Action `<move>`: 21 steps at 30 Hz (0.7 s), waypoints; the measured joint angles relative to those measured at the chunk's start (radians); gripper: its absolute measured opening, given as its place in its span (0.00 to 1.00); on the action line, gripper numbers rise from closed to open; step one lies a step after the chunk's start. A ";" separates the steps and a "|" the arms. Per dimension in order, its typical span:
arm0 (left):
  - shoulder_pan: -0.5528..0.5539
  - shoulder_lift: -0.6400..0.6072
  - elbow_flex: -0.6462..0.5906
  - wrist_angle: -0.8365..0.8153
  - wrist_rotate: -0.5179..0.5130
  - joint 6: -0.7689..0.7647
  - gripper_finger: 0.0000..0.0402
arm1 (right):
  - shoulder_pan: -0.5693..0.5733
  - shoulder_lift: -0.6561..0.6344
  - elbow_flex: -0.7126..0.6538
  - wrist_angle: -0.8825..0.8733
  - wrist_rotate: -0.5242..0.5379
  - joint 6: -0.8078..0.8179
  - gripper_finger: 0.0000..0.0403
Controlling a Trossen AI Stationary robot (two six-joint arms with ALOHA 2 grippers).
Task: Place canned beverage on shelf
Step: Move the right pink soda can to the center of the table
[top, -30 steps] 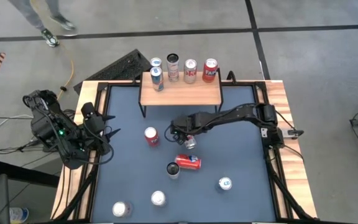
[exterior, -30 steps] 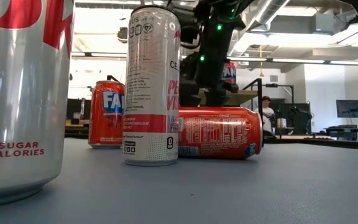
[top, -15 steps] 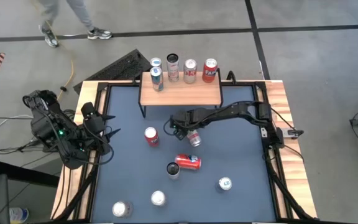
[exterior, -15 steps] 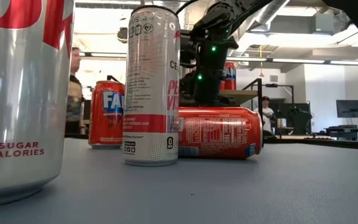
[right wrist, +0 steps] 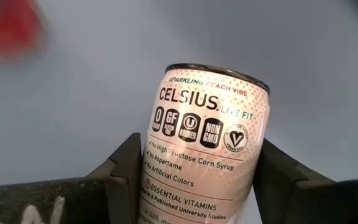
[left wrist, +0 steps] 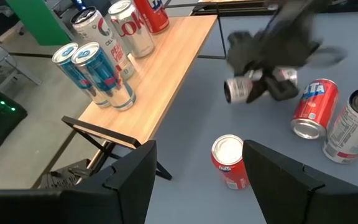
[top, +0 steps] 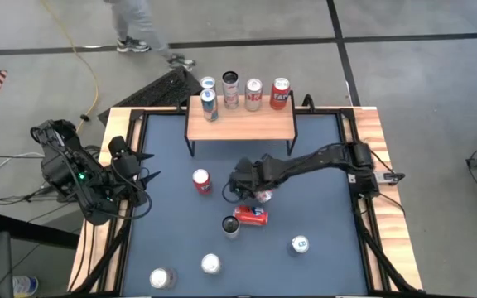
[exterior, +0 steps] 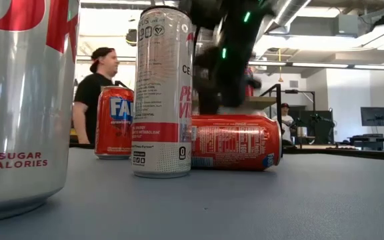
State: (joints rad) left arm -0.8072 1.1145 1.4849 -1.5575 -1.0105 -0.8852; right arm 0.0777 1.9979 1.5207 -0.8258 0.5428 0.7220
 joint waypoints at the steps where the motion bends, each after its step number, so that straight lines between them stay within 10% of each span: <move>1: 0.000 0.000 0.000 0.000 0.000 0.000 0.57 | 0.027 -0.028 -0.012 0.008 0.055 0.026 0.50; 15: 0.000 0.000 0.000 0.004 -0.033 0.001 0.57 | 0.458 -0.315 -0.473 0.113 0.982 0.574 0.52; 21: 0.000 0.000 0.000 0.004 -0.091 0.002 0.57 | 0.529 -0.308 -0.621 0.150 1.023 0.732 0.53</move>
State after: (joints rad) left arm -0.8070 1.1145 1.4849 -1.5539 -1.1010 -0.8837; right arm 0.6064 1.6901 0.9001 -0.6753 1.5661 1.4536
